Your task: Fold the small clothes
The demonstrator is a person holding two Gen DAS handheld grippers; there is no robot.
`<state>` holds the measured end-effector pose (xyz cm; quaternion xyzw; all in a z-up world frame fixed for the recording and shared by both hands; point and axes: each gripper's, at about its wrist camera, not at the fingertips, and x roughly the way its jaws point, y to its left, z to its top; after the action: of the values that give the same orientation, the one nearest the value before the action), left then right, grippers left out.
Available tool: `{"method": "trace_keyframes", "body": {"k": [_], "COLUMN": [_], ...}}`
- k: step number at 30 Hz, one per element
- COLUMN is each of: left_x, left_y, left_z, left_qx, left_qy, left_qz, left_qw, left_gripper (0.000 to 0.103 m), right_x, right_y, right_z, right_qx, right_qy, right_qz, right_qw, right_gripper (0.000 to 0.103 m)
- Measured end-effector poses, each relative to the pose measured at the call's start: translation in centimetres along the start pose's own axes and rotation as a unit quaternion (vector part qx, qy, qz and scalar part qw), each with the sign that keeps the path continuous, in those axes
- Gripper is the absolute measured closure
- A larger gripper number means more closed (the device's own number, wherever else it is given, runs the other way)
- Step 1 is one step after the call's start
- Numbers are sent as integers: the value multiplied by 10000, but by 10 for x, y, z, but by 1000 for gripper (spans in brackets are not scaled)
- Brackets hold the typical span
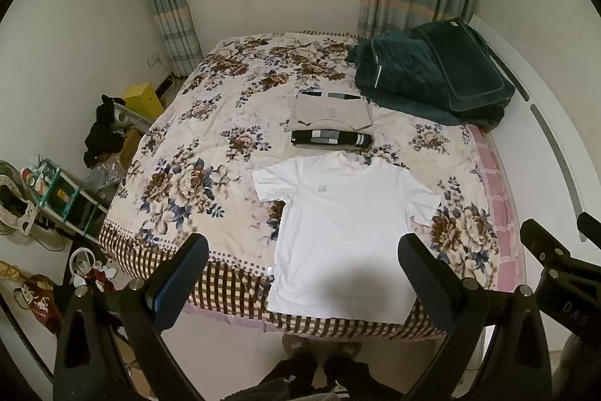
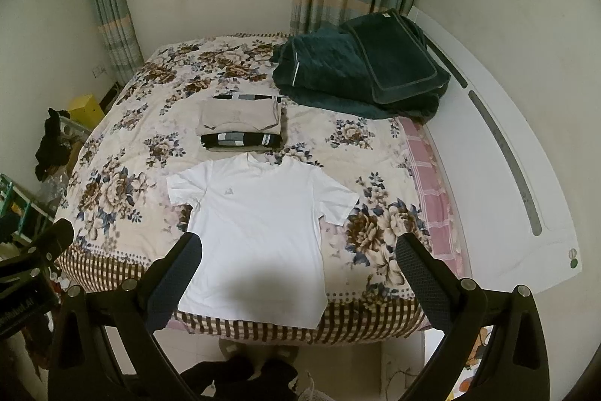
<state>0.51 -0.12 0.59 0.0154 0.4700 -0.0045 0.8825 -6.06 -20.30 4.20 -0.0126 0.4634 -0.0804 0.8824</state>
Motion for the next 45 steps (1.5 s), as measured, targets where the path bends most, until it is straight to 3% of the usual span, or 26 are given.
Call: {"method": "trace_keyframes", "body": {"k": [15, 45], "left_x": [0, -5], "left_y": [1, -4], "left_z": [11, 19], "left_qx": [31, 11], "left_qy": [-29, -121], "left_qz": [-38, -60], "left_qw": [10000, 9999], "left_gripper": [0, 0], "right_x": [-4, -17], "right_y": [-4, -1], "right_z": [20, 18], "right_qx": [20, -84], "right_qy": [-47, -186], "right_qz": [3, 13], "right_qw": [10000, 9998], "right_gripper": [0, 0]}}
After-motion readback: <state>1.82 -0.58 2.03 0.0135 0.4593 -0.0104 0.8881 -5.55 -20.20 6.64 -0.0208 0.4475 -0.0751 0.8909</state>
